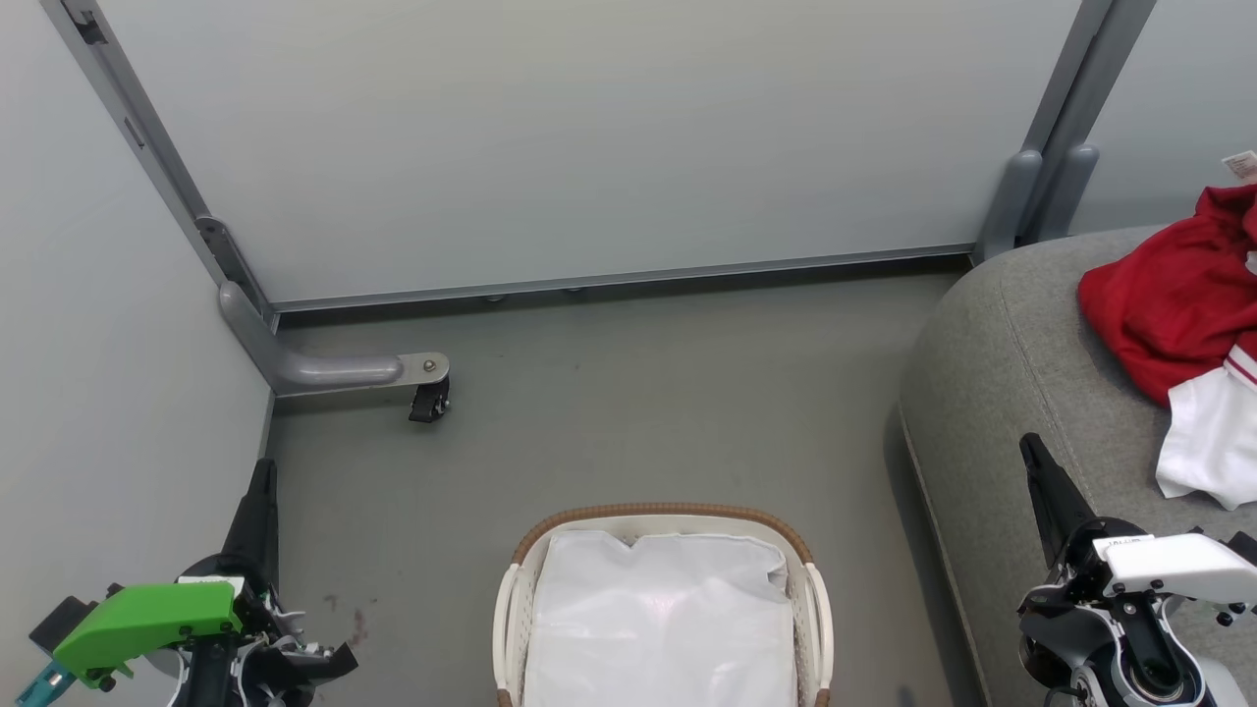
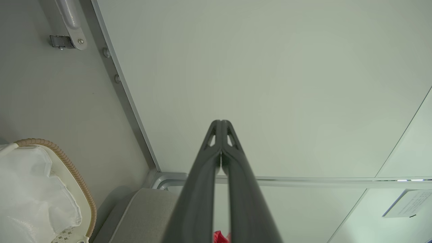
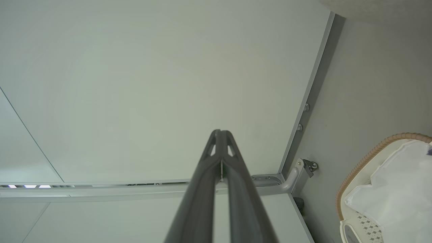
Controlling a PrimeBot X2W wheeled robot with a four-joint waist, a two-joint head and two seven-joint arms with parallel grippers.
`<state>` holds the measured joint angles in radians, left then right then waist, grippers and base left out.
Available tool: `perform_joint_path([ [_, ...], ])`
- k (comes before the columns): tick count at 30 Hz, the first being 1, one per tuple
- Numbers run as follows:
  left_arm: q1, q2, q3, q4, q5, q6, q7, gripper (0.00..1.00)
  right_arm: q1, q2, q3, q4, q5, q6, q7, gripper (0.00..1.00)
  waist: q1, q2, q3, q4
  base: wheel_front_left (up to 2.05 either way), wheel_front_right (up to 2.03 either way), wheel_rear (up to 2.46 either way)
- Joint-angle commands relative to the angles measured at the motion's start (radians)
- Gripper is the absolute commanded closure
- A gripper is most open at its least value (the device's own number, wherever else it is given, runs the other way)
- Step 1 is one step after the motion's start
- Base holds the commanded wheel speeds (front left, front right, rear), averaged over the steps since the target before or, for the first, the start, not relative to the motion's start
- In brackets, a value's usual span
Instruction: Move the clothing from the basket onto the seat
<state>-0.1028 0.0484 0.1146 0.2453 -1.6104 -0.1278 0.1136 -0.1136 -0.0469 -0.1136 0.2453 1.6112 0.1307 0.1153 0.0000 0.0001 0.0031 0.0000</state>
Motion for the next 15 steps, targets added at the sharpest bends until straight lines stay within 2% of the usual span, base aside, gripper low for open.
perform_joint_path([
  [1,-0.010,0.003,0.002,-0.002,-0.005,-0.006,0.004,1.00,0.011,-0.006,-0.002,-0.003,0.003,0.000,0.001,1.00,0.0000,-0.0001,0.000,0.000,0.00,0.00,0.00],
  [15,-0.010,0.003,0.002,-0.002,-0.005,-0.006,0.004,1.00,0.011,-0.006,-0.002,-0.003,0.003,0.000,0.001,1.00,0.0000,-0.0001,0.000,0.000,0.00,0.00,0.00],
])
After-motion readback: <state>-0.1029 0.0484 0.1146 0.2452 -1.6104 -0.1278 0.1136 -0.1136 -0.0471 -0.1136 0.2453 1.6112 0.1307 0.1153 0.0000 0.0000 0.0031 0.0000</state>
